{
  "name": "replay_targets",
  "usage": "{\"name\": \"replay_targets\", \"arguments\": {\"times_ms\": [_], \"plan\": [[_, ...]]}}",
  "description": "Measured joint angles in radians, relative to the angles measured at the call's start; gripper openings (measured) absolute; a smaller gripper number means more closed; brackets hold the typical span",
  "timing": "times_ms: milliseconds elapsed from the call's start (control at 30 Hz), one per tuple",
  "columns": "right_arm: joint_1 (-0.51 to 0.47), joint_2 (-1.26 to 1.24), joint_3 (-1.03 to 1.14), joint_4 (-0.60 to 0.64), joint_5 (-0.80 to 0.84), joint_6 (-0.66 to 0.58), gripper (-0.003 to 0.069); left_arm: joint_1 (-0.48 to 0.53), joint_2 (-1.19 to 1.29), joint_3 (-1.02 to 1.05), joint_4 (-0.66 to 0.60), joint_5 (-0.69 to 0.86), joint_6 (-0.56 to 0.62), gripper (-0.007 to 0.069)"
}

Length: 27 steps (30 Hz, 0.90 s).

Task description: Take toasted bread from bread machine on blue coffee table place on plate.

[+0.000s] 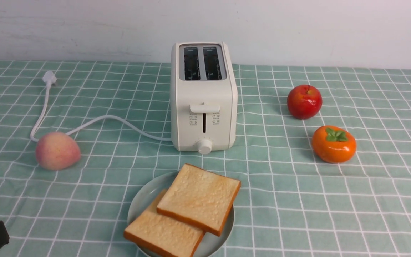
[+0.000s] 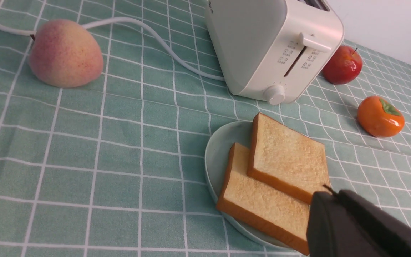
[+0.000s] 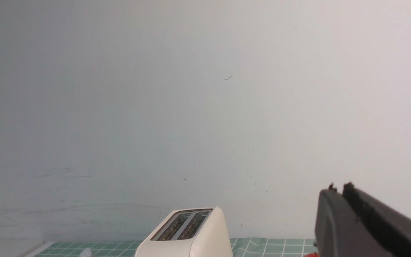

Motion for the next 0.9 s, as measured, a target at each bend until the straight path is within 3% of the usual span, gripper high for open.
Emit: {"name": "replay_targets", "arguments": {"times_ms": [400,700,900], "plan": [[0.0,0.0,0.0,-0.002,0.001,0.0,0.0033,0.005,-0.021,0.045,0.072,-0.04,0.029,-0.0006],[-0.001,0.0,0.0,-0.002,0.001,0.0,0.0038,0.221,-0.279,0.37,0.105,-0.115,0.039,0.0001],[-0.002,0.0,0.001,-0.002,0.0,0.0,0.0049,0.247,-0.286,0.436,0.101,-0.141,0.045,0.0004]]}}
